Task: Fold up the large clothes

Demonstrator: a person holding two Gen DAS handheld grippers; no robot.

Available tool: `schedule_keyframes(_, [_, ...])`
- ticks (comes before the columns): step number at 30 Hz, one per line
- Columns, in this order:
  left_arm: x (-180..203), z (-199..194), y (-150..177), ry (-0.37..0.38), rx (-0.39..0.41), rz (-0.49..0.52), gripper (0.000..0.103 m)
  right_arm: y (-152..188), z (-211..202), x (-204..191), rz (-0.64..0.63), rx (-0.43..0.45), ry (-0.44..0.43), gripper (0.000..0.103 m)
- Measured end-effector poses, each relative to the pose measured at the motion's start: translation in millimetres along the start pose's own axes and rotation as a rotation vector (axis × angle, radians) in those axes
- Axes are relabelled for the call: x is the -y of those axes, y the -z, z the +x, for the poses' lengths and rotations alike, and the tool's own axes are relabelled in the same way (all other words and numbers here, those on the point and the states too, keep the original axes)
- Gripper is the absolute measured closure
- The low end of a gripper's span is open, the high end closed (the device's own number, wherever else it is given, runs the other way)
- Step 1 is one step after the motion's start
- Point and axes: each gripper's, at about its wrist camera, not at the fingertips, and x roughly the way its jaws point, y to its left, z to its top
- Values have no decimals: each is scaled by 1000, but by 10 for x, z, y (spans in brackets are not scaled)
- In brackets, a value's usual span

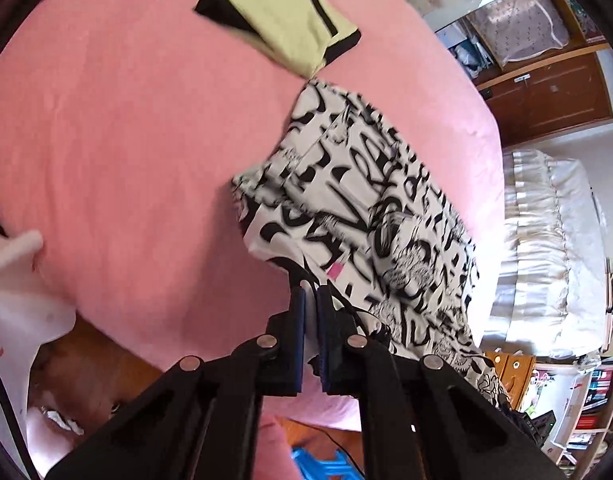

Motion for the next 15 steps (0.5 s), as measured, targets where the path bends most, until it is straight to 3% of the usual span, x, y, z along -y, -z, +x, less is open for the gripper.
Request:
schedule_keyframes(9, [276,78,-502,29,71,-95,100,-567,110,-627,-101,7,-61,89])
schedule_keyframes(15, [631,159,-1045,82,151,-126,100,-1223,345,-931,-124,14,-120,90])
